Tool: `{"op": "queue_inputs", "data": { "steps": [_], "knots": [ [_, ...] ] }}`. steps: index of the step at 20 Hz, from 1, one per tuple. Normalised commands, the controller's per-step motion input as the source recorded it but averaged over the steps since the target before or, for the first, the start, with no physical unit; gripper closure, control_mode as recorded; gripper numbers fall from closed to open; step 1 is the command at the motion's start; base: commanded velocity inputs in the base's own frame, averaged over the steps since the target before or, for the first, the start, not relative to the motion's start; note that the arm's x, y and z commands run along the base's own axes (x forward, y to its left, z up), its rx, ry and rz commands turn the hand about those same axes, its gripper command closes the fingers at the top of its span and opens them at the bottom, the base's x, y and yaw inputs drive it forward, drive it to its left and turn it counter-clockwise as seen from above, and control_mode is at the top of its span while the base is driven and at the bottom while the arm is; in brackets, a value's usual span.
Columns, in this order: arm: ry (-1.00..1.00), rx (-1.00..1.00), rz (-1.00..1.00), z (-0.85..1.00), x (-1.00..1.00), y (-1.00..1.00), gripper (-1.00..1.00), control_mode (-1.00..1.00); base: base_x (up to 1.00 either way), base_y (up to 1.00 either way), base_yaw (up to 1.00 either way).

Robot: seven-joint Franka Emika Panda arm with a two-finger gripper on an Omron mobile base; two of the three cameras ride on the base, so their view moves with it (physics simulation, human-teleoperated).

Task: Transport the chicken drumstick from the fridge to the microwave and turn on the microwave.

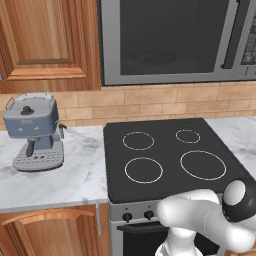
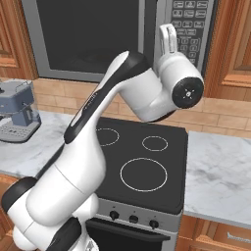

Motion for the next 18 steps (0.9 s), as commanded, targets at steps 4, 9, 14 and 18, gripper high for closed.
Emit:
{"op": "queue_inputs", "data": {
  "steps": [4, 9, 14, 18],
  "knots": [
    [0.03, 0.06, 0.0, -0.06, 0.0, -0.14, 1.0, -1.0, 0.0, 0.0, 0.0],
    [0.04, 0.03, 0.0, -0.1, 0.0, -0.14, 1.0, -1.0, 0.0, 0.0, 0.0],
    [0.03, 0.0, 0.0, -0.17, 0.0, -0.15, 1.0, -1.0, 0.0, 0.0, 0.0],
    [0.03, 0.01, 0.0, -0.11, 0.0, -0.16, 1.0, -1.0, 0.0, 0.0, 0.0]
  ]
}}
